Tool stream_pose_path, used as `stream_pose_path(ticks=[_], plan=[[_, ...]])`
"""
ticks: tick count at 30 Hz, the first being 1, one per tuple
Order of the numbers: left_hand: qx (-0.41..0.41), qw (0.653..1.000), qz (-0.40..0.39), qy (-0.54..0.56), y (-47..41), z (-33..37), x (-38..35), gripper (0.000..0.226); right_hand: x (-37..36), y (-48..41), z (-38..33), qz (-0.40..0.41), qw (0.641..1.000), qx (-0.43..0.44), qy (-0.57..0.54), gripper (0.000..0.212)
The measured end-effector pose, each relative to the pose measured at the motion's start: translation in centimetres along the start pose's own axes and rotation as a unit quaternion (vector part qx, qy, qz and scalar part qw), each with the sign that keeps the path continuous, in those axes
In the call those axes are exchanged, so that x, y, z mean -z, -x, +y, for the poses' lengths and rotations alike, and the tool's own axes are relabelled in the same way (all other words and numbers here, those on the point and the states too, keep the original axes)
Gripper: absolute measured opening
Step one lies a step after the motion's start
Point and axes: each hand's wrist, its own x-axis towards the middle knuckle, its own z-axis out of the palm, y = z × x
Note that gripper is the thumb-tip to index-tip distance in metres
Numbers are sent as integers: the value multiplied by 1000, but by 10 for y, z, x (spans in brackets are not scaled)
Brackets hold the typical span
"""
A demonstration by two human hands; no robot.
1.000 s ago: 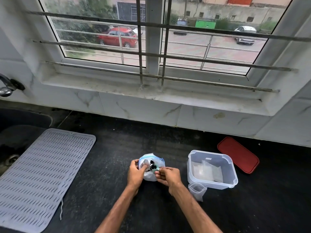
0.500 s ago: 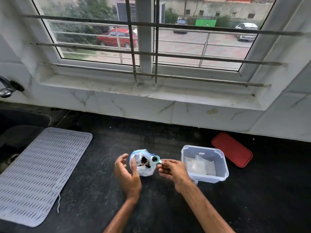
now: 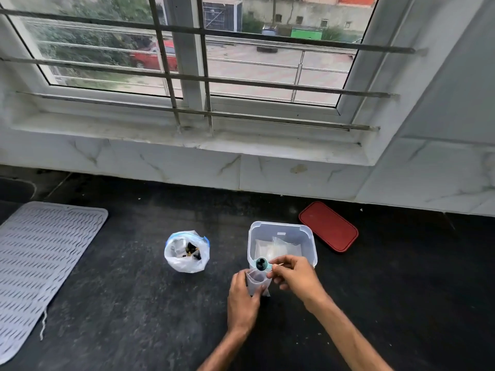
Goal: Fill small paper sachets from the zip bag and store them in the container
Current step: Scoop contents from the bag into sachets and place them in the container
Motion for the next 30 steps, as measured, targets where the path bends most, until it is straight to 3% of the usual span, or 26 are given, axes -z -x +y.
stream_pose_path(ticks=[3,5,9,11,16,22,27,30], plan=[[-6,1000,7,16,1,2,-1,32,-1,-3,8,13,993,41,111,14],[-11,1000,12,19,2,2,-3,30,-3,-2,12,33,966,105,233,14],[-3,999,18,29,6,4,-2,31,-11,0,28,60,833,285,470,18],[3,999,20,29,7,5,-1,33,-11,3,32,63,810,307,495,20],[4,999,29,21,11,7,1,35,-5,7,30,101,849,313,414,23],[-9,999,34,16,10,7,2,38,-1,3,24,84,904,269,322,16],[-12,999,24,43,3,4,19,62,-4,-4,11,62,951,238,190,12],[6,992,103,73,-8,2,49,52,-23,-4,-9,26,962,241,126,12]])
